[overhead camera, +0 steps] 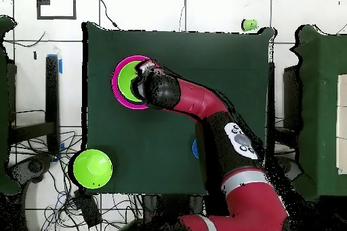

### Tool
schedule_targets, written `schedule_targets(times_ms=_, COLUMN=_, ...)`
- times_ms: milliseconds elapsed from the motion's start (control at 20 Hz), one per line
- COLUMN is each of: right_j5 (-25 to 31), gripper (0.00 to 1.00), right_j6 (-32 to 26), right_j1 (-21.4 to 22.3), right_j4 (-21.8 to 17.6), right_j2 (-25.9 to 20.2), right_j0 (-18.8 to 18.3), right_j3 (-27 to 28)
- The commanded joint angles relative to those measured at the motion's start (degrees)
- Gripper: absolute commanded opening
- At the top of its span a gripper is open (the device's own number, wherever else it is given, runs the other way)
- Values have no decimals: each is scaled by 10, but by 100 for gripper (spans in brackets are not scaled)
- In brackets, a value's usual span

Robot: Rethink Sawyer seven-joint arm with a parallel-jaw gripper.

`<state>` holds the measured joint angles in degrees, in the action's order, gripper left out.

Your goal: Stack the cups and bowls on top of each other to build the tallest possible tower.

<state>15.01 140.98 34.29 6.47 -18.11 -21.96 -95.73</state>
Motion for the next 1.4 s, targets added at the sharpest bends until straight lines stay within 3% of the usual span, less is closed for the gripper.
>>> schedule_targets(times_ms=50, right_j5=-54, gripper=0, right_j6=127, right_j1=-41, right_j4=59, right_j2=9, right_j0=33, right_j3=0)
schedule_targets(times_ms=750, right_j5=-69, gripper=0, right_j6=130, right_j1=-17, right_j4=125, right_j2=7, right_j0=62, right_j3=-44)
schedule_targets(times_ms=850, right_j5=-61, gripper=0, right_j6=131, right_j1=-17, right_j4=134, right_j2=49, right_j0=94, right_j3=-30)
schedule_targets(times_ms=900, right_j5=-57, gripper=100, right_j6=132, right_j1=-17, right_j4=139, right_j2=71, right_j0=110, right_j3=-23)
schedule_targets(times_ms=1050, right_j5=-47, gripper=100, right_j6=126, right_j1=-19, right_j4=130, right_j2=109, right_j0=136, right_j3=-10)
schedule_targets(times_ms=1250, right_j5=-66, gripper=100, right_j6=94, right_j1=-27, right_j4=117, right_j2=83, right_j0=97, right_j3=-23)
schedule_targets(times_ms=1400, right_j5=-63, gripper=100, right_j6=84, right_j1=-28, right_j4=112, right_j2=88, right_j0=90, right_j3=-27)
